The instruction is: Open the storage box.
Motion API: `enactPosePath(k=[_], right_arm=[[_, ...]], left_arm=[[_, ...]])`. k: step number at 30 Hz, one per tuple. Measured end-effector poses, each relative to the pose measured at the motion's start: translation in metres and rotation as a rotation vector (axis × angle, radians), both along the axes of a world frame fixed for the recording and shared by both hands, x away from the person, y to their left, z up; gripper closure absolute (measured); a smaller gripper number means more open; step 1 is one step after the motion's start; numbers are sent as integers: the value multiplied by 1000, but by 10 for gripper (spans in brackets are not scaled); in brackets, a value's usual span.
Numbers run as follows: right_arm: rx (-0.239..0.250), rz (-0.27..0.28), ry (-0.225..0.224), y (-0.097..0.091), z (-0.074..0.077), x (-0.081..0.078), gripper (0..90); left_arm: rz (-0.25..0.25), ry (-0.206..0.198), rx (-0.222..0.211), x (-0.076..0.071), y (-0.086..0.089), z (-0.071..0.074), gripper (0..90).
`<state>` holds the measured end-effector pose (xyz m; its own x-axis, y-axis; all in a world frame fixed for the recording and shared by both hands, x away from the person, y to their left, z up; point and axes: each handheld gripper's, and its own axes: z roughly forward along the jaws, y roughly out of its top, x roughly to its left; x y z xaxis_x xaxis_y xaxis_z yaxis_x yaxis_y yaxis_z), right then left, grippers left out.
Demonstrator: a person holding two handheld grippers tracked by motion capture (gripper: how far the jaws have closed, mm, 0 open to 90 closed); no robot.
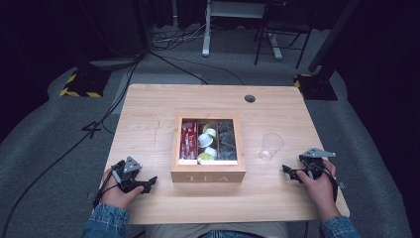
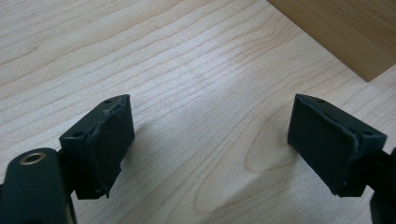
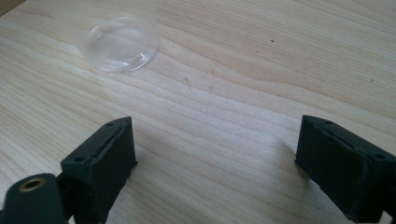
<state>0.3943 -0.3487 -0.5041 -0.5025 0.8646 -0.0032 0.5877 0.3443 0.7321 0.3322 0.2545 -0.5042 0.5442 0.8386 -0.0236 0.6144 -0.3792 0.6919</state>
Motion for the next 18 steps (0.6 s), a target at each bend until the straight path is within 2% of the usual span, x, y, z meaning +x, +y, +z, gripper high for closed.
enactPosePath(k=[3,6,8,12,15,18], right_arm=[[0,0,0,0,0,0,116],[0,0,0,0,0,0,116],[0,0,0,0,0,0,116],[0,0,-1,0,0,0,116],[0,0,0,0,0,0,116],[0,0,0,0,0,0,116]], left_arm=[[6,-4,-2,0,0,0,177],[5,3,7,1,0,4,246],[-3,-4,0,1,0,6,237],[-14,-29,-4,3,-2,18,234],[-13,-32,-17,2,-4,24,241],[-18,-39,-19,-1,-6,37,246]])
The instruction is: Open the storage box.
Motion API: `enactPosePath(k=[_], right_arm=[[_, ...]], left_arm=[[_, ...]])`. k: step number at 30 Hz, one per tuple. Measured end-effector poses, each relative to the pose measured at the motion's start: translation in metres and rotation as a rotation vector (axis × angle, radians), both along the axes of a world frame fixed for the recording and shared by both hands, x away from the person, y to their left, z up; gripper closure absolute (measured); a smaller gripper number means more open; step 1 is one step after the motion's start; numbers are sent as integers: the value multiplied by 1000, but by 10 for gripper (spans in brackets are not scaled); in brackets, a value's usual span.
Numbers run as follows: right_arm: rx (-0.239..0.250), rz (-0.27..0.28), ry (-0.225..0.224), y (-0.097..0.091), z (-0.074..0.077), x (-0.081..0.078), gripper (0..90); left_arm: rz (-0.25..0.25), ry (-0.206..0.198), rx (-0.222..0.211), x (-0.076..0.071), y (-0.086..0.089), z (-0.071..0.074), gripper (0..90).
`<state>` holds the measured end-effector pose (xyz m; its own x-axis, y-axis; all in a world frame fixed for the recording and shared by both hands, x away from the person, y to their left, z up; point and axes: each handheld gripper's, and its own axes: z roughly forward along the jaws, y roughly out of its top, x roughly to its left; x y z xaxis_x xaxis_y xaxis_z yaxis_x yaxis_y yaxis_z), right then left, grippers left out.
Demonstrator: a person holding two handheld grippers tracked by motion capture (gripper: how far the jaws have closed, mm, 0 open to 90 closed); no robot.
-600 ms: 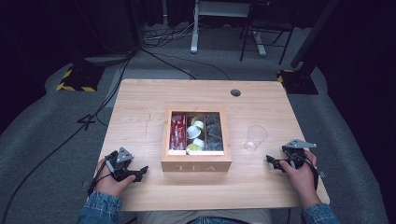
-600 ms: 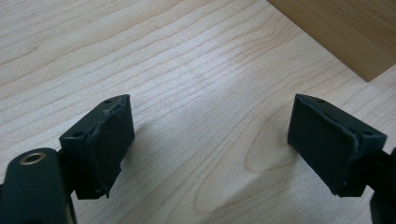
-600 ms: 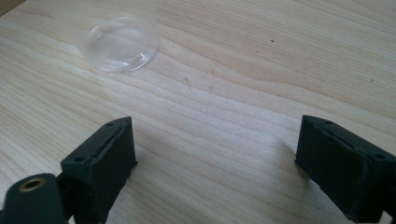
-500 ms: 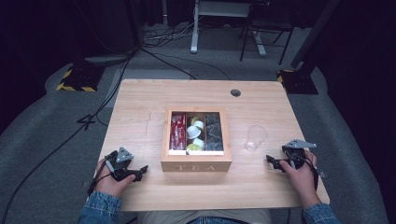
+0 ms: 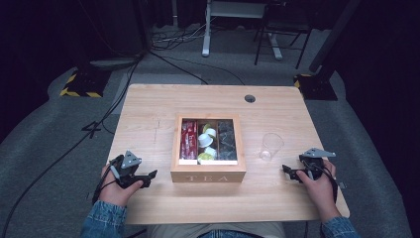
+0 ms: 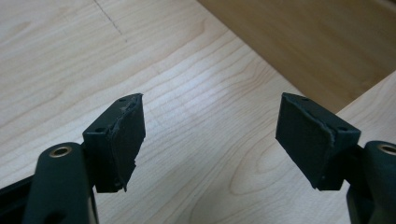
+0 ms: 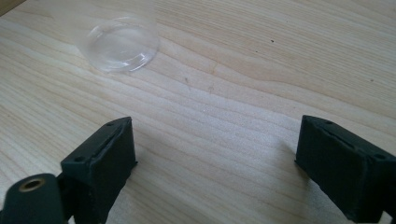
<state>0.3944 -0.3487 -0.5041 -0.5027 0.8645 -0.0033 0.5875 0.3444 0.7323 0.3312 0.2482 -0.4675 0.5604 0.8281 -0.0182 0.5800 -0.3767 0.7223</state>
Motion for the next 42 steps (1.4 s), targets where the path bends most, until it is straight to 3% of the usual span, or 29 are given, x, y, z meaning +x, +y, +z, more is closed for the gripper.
enactPosePath(k=[6,11,14,19,23,26,30,32,34,37,42], right_arm=[[0,0,0,0,0,0,116],[0,2,0,0,0,0,116],[0,2,0,0,0,0,117],[0,2,0,0,0,0,116],[0,2,0,0,0,0,116],[0,1,0,0,0,0,116],[1,1,0,0,0,0,117],[0,1,1,0,0,0,116],[1,1,2,0,0,1,116],[1,2,1,0,0,1,116],[0,2,1,0,0,1,116]], left_arm=[[-17,-13,2,-5,-8,19,262],[-50,-39,28,-10,-15,30,263],[-77,-59,15,-17,-24,41,262],[-117,-56,-5,-21,-35,46,262],[-157,-30,-52,-23,-50,44,259],[-142,-55,-48,-26,-60,43,266],[-94,-61,-151,-30,-69,31,264],[-85,-64,-142,-30,-71,28,264],[-56,-88,-103,-28,-72,20,264],[-42,-75,-107,-27,-71,15,265],[-61,-63,-102,-25,-76,7,323]])
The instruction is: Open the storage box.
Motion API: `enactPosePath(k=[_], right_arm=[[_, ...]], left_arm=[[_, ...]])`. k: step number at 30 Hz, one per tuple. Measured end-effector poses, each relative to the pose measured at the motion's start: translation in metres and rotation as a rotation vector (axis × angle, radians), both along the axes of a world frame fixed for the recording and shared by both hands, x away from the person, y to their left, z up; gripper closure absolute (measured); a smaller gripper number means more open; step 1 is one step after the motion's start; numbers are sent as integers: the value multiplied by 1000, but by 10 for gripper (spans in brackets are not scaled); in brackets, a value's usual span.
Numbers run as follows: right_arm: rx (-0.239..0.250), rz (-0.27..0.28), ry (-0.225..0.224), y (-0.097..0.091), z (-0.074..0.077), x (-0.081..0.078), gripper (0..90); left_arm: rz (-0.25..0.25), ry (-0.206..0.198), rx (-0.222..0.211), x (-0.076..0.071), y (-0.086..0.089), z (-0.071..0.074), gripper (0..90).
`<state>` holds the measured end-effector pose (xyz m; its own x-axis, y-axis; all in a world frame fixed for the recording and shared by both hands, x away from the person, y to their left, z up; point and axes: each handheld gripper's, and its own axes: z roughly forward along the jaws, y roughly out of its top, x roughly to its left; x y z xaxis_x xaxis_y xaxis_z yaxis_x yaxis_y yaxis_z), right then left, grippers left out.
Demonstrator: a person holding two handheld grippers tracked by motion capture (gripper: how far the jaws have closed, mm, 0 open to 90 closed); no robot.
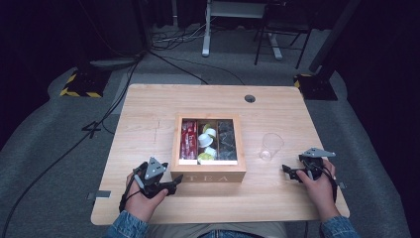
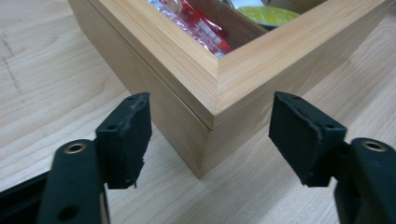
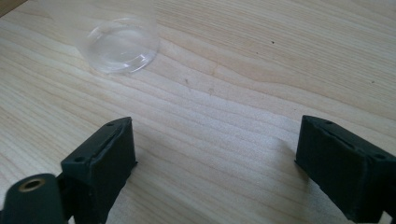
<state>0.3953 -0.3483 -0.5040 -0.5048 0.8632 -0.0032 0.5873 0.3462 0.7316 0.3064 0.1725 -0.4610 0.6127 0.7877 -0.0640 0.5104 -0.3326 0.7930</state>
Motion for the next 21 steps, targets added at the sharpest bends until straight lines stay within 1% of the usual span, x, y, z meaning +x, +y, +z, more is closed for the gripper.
enactPosePath(k=[2,3,9,13,14,16,19,20,21], right_arm=[[0,0,0,0,0,0,116],[0,1,0,0,0,0,116],[0,0,0,0,0,0,116],[-1,1,0,0,0,0,116],[-1,1,0,0,0,0,116],[0,1,0,0,0,0,116],[0,1,0,0,0,0,116],[0,1,0,0,0,0,117],[0,1,0,0,0,0,118]], left_arm=[[-8,5,5,0,-1,-1,336],[-20,3,13,1,-1,-1,364],[-10,10,10,0,0,-1,444],[-9,-3,15,-2,2,4,473],[-9,-3,15,-2,2,4,495],[-23,-23,41,-2,2,5,500],[-25,-25,43,-2,2,8,508],[-28,-27,43,-2,3,9,530],[-29,-23,29,-2,3,10,542]])
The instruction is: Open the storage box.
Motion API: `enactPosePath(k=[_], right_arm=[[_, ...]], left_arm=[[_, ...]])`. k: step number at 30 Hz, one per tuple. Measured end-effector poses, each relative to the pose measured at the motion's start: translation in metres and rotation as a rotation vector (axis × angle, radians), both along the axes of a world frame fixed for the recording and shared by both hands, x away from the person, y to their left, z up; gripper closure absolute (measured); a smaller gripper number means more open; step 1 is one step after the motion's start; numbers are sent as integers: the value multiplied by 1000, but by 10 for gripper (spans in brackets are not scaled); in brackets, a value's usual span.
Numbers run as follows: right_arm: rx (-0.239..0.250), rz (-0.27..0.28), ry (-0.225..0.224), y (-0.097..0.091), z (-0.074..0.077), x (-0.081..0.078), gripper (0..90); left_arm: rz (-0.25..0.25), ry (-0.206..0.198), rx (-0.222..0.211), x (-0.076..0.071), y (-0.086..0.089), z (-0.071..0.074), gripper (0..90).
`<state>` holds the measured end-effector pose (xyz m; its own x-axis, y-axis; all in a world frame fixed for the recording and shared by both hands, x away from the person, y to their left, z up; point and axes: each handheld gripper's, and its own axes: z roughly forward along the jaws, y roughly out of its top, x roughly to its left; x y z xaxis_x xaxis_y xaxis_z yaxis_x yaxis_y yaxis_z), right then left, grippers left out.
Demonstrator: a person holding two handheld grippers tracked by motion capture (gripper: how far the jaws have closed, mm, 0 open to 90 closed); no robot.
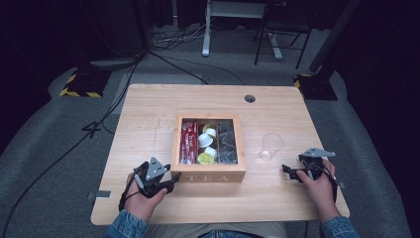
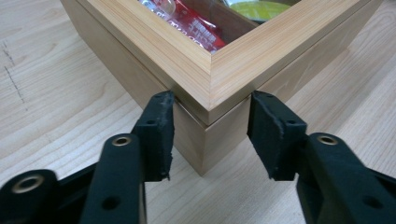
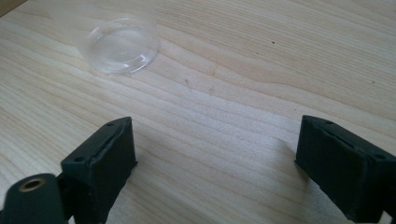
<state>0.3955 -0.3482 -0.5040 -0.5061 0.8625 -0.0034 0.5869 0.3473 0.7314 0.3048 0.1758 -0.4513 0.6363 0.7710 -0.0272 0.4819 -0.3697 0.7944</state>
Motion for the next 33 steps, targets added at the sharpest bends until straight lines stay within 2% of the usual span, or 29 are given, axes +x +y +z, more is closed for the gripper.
enactPosePath(k=[2,3,6,7,8,10,12,13,18,19,21,22,24,27,28,30,32,33], right_arm=[[3,3,0,0,0,0,134],[16,11,-8,-1,1,-1,187],[41,26,4,-1,2,-2,213],[58,31,-3,-1,6,-3,209],[65,35,-38,2,15,-6,198],[76,49,-65,4,25,-11,194],[77,62,-73,6,30,-13,194],[64,84,-87,9,41,-18,205],[122,129,-117,17,63,-28,229],[133,152,-141,25,75,-33,227],[139,165,-148,28,79,-34,225],[144,204,-161,38,88,-37,221],[140,243,-164,51,96,-39,214],[130,314,-177,71,104,-42,208],[130,314,-177,71,104,-42,208],[122,367,-176,90,111,-43,194],[123,377,-175,95,112,-42,189],[118,398,-175,104,113,-40,173]], left_arm=[[-1,0,-3,0,0,1,543],[-3,1,-3,1,1,2,543],[-4,-1,-4,1,1,4,548],[-4,-4,-9,1,1,5,548],[-1,-3,-14,1,1,6,556],[0,-23,-19,1,3,11,567],[0,-30,-19,1,3,13,577],[1,-39,-19,1,3,14,577],[2,-83,-14,3,5,25,576],[2,-103,-13,3,5,29,577],[1,-109,-9,3,5,31,576],[0,-116,-4,4,5,33,574],[-1,-118,-10,5,5,34,573],[0,-132,-26,8,6,38,575],[0,-132,-26,8,6,38,575],[2,-142,-30,11,6,42,574],[3,-145,-35,11,6,42,574],[3,-152,-39,13,7,44,574]])
